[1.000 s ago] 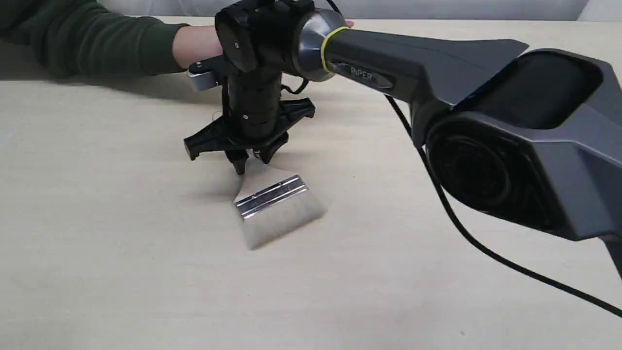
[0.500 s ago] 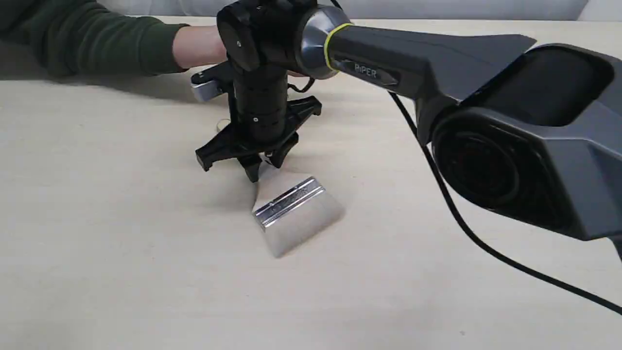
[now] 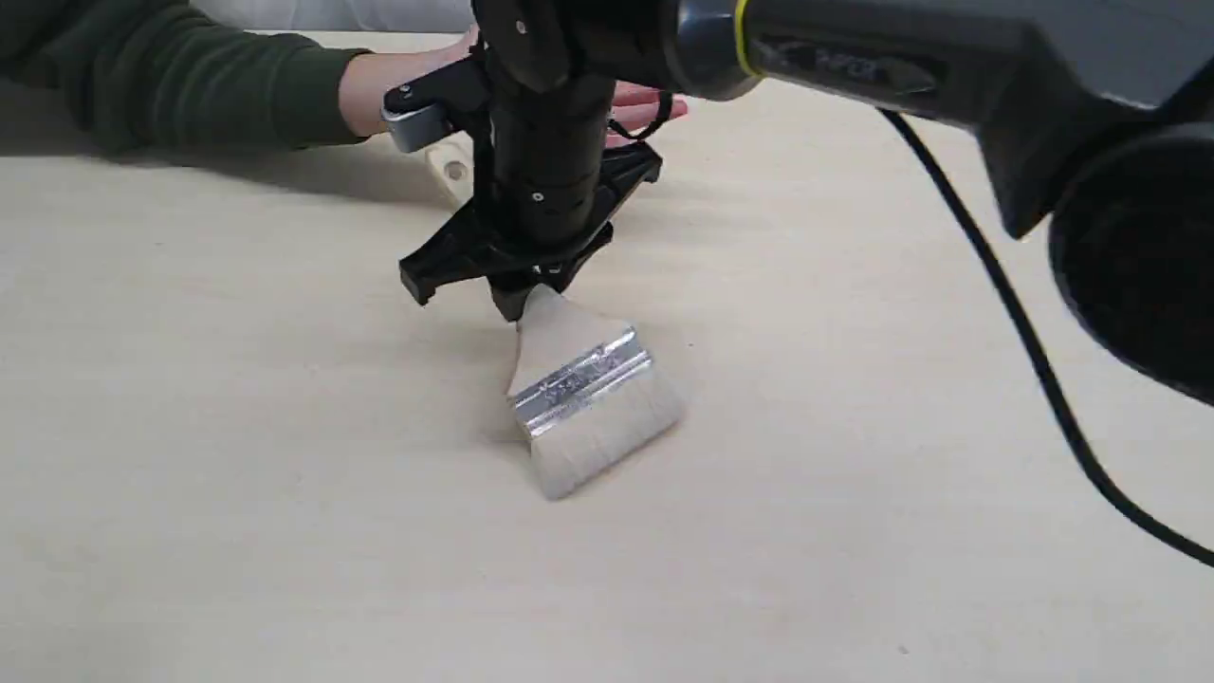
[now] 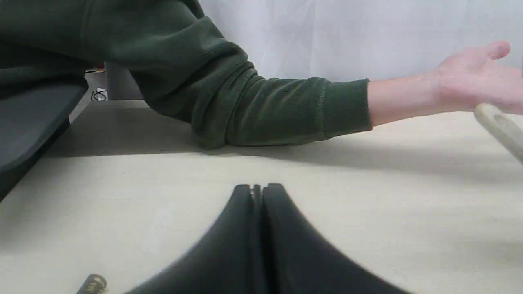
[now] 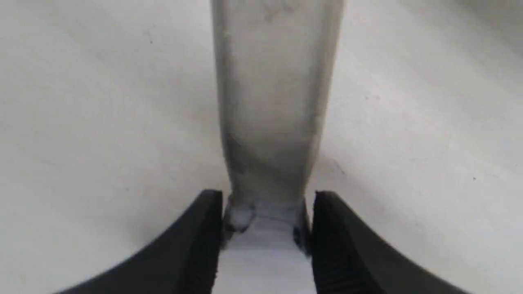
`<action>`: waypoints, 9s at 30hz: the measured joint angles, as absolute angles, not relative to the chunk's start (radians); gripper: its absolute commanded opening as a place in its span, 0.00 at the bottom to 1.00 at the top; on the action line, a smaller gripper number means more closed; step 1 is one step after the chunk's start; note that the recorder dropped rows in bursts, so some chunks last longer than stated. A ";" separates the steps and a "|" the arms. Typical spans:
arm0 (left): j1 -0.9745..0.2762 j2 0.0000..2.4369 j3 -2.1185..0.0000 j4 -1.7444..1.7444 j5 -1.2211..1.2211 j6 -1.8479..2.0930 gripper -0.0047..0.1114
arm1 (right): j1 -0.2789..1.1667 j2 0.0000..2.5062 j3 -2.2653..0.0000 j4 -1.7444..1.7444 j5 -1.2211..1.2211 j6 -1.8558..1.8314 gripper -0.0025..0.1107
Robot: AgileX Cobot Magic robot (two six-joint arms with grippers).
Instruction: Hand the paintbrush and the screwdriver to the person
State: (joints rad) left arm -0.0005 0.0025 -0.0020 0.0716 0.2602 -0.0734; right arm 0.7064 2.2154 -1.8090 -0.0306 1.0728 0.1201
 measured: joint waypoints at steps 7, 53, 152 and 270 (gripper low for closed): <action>0.000 0.002 -0.002 0.072 0.260 -0.073 0.04 | 0.706 2.118 -1.754 -0.037 1.014 0.119 0.06; 0.000 0.002 -0.002 0.072 0.260 -0.073 0.04 | 0.529 2.215 -2.007 -0.273 0.719 0.279 0.06; 0.000 0.002 -0.002 0.072 0.260 -0.073 0.04 | 0.493 0.094 -0.020 -0.176 -0.172 0.318 0.06; 0.000 0.002 -0.002 0.072 0.260 -0.073 0.04 | 0.026 0.004 -0.002 -0.162 0.340 0.122 0.06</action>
